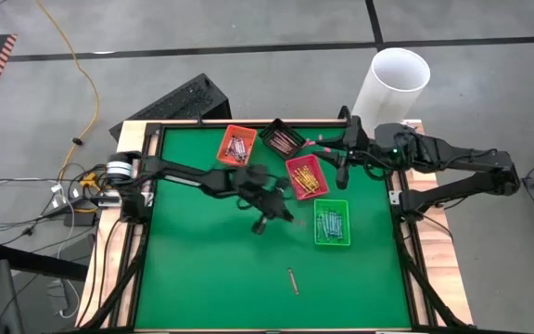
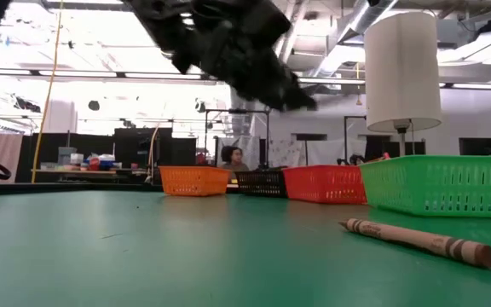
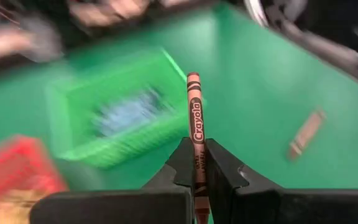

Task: Sort crayons
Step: Put the brown crayon into the black bin

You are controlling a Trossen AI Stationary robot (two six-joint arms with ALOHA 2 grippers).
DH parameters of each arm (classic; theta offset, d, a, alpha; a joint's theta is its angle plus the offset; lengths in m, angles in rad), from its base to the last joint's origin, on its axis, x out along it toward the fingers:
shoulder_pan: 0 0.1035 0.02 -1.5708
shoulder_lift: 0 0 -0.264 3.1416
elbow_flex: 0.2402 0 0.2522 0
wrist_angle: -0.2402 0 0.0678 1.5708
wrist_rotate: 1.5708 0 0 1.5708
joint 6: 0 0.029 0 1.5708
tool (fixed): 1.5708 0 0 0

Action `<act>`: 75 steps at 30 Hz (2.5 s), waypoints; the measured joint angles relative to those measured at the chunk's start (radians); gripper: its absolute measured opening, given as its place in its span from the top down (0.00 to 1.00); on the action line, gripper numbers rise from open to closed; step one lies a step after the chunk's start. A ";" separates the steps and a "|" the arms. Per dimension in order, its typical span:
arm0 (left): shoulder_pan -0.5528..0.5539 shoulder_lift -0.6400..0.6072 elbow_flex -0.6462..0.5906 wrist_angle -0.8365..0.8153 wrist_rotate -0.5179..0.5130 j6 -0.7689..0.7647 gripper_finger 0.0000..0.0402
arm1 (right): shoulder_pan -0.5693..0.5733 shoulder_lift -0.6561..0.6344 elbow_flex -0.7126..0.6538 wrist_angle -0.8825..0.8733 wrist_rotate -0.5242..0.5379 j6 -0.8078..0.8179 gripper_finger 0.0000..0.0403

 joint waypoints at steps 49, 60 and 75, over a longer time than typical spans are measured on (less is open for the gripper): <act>-0.032 -0.413 -0.727 1.342 -0.474 -0.179 1.00 | -0.014 0.576 -0.185 1.262 -0.415 -0.127 0.42; -0.032 -0.413 -0.727 1.341 -0.474 -0.171 1.00 | -0.007 0.584 -0.147 1.221 -0.425 -0.142 0.60; -0.032 -0.413 -0.726 1.335 -0.478 -0.181 0.94 | -0.007 0.583 -0.148 1.216 -0.418 -0.106 0.99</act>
